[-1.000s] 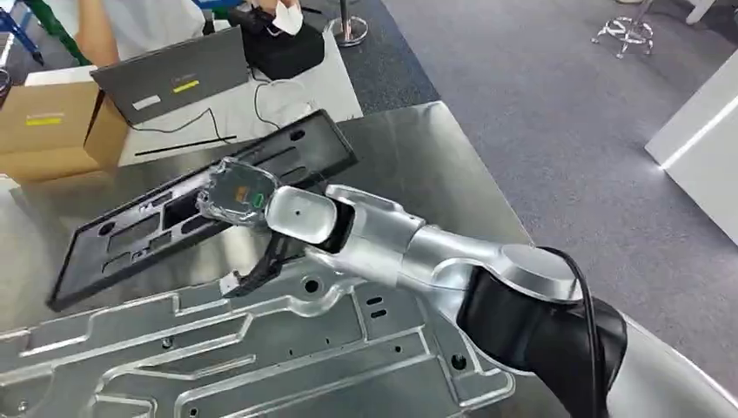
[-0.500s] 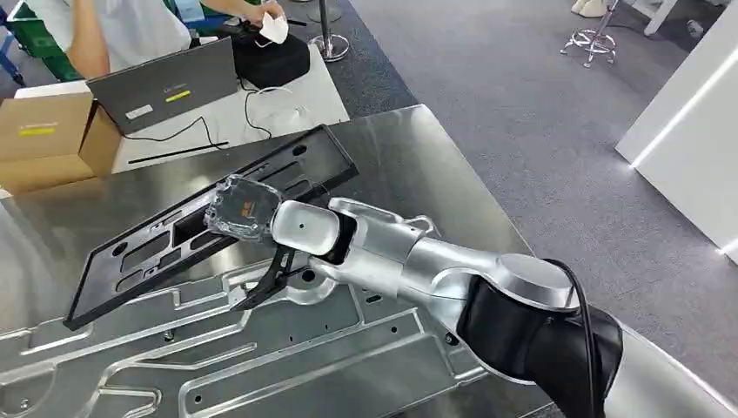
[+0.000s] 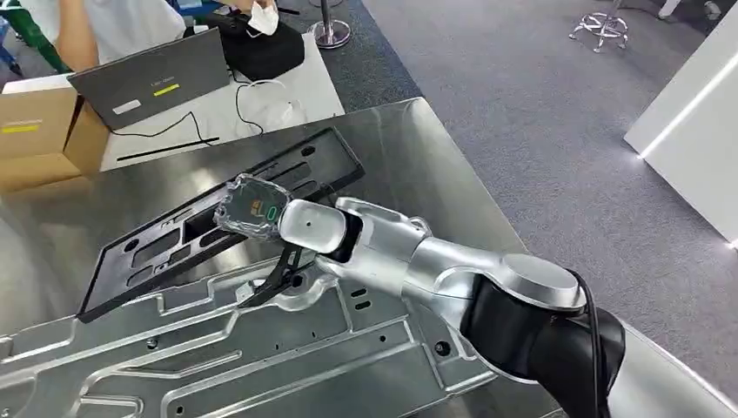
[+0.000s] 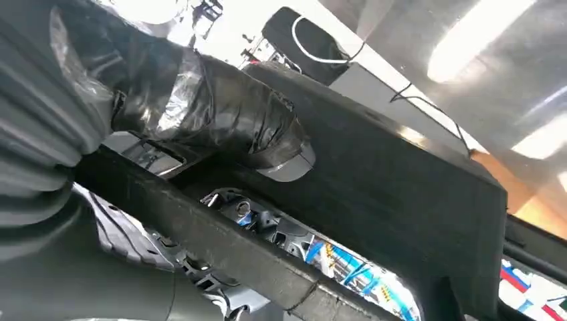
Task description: Take the parts from the cabinet and place them on the table.
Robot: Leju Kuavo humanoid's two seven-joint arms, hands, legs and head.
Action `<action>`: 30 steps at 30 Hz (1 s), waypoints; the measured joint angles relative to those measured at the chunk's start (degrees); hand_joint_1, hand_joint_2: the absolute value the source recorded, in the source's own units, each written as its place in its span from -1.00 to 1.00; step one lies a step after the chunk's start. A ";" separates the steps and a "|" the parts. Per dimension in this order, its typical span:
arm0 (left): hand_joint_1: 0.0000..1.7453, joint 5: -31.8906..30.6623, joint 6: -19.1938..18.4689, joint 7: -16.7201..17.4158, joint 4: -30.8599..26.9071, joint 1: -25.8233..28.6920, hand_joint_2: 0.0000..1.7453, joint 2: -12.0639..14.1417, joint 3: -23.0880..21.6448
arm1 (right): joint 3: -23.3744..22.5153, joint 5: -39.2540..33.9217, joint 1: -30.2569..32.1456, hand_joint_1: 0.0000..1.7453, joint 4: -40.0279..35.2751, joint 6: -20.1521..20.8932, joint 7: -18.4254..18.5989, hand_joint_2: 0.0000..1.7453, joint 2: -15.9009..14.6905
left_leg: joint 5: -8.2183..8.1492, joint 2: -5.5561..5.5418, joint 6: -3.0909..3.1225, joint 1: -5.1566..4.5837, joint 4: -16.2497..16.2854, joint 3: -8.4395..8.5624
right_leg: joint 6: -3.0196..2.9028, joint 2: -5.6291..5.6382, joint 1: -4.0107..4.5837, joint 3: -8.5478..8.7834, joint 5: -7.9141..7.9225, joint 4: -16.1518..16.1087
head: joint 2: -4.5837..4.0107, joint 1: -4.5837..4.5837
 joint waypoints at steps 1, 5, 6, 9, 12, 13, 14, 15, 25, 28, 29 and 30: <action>-1.00 -0.09 0.20 0.00 0.00 0.01 1.00 0.00 0.00 | 0.00 0.00 0.02 1.00 -0.02 0.00 0.00 1.00 -0.04 | 0.02 0.00 -0.08 0.00 -0.13 0.04 | -0.03 0.00 0.00 -0.01 -0.01 0.00 | 0.02 -0.02; -1.00 -0.09 0.35 0.00 0.00 -0.01 1.00 0.02 0.00 | 0.00 0.00 0.07 1.00 0.00 0.00 0.00 1.00 -0.13 | 0.16 0.00 -0.33 -0.01 -0.33 0.12 | -0.09 0.01 -0.01 0.00 0.02 -0.01 | 0.00 -0.02; -1.00 -0.06 0.35 0.00 0.00 -0.01 1.00 0.02 0.00 | 0.00 0.00 0.08 1.00 0.00 0.00 0.00 1.00 -0.15 | 0.17 0.01 -0.34 -0.02 -0.33 0.13 | -0.12 0.02 -0.02 0.00 0.04 0.00 | 0.00 -0.02; -1.00 0.00 0.31 -0.02 0.00 -0.04 1.00 0.04 0.04 | 0.00 0.00 0.11 1.00 -0.04 0.09 0.00 1.00 -0.22 | 0.18 -0.13 -0.29 -0.09 0.27 0.00 | 0.10 -0.02 -0.65 0.15 0.74 -0.54 | 0.00 0.00; -1.00 0.09 -0.07 -0.13 0.00 -0.19 1.00 0.04 0.07 | 0.00 -0.02 0.23 1.00 -0.46 0.24 0.02 1.00 -0.53 | 2.80 0.59 0.83 0.55 -3.47 1.67 | 0.78 0.28 -0.20 0.61 0.54 -1.33 | 0.00 0.00; -1.00 0.09 -0.15 -0.20 0.00 -0.34 1.00 0.04 0.06 | 0.00 -0.04 0.09 1.00 -0.50 0.24 0.04 1.00 -0.52 | 3.31 0.54 1.38 0.55 -4.28 1.80 | 0.89 0.27 -0.30 -0.52 -1.26 0.87 | 0.00 0.02; -1.00 0.07 -0.20 -0.20 0.00 -0.46 1.00 0.04 0.07 | 0.00 -0.04 0.09 1.00 -0.50 0.24 0.09 1.00 -0.57 | 3.45 0.76 1.45 0.64 -4.29 1.66 | 1.07 0.35 -0.51 -2.26 -3.31 4.80 | 0.00 0.02; -1.00 0.07 -0.20 -0.20 0.00 -0.52 1.00 0.04 0.04 | 0.00 -0.04 0.37 1.00 -0.50 0.26 0.11 1.00 -0.81 | 3.45 0.81 1.45 0.72 -4.27 1.54 | 1.37 0.36 -0.75 -4.29 -5.04 9.26 | 0.00 0.02; -1.00 0.13 -0.50 -0.09 0.04 1.06 1.00 -0.74 0.20 | 0.02 -0.07 2.59 1.00 -0.31 0.28 0.20 1.00 -2.19 | 2.27 0.39 -2.12 2.59 -3.26 -0.26 | -0.72 -0.44 0.75 1.13 1.20 -3.18 | 0.02 0.13; -1.00 0.26 -1.01 -0.07 0.07 1.14 1.00 -0.70 0.39 | 0.00 -0.09 4.08 1.00 -0.24 0.17 0.22 1.00 -2.41 | -0.80 -0.19 -1.03 2.24 -2.35 -0.53 | -1.57 -0.79 -0.30 4.28 2.47 -8.27 | 0.02 -0.13; -1.00 0.22 -0.99 0.05 0.07 0.96 1.00 -0.70 0.48 | 0.00 -0.11 4.85 1.00 -0.09 0.04 0.33 1.00 -2.56 | -3.17 -0.48 -0.16 1.92 1.33 -2.01 | -1.53 -1.03 -0.24 5.26 2.52 -9.32 | 0.02 0.02; -1.00 0.09 -0.92 0.33 0.07 0.81 1.00 -0.68 0.50 | 0.06 -0.13 5.43 1.00 0.13 0.15 0.42 1.00 -2.69 | -5.17 -0.82 0.34 1.34 5.78 -3.85 | -1.52 -1.41 -0.15 5.95 2.53 -9.82 | 0.02 -0.05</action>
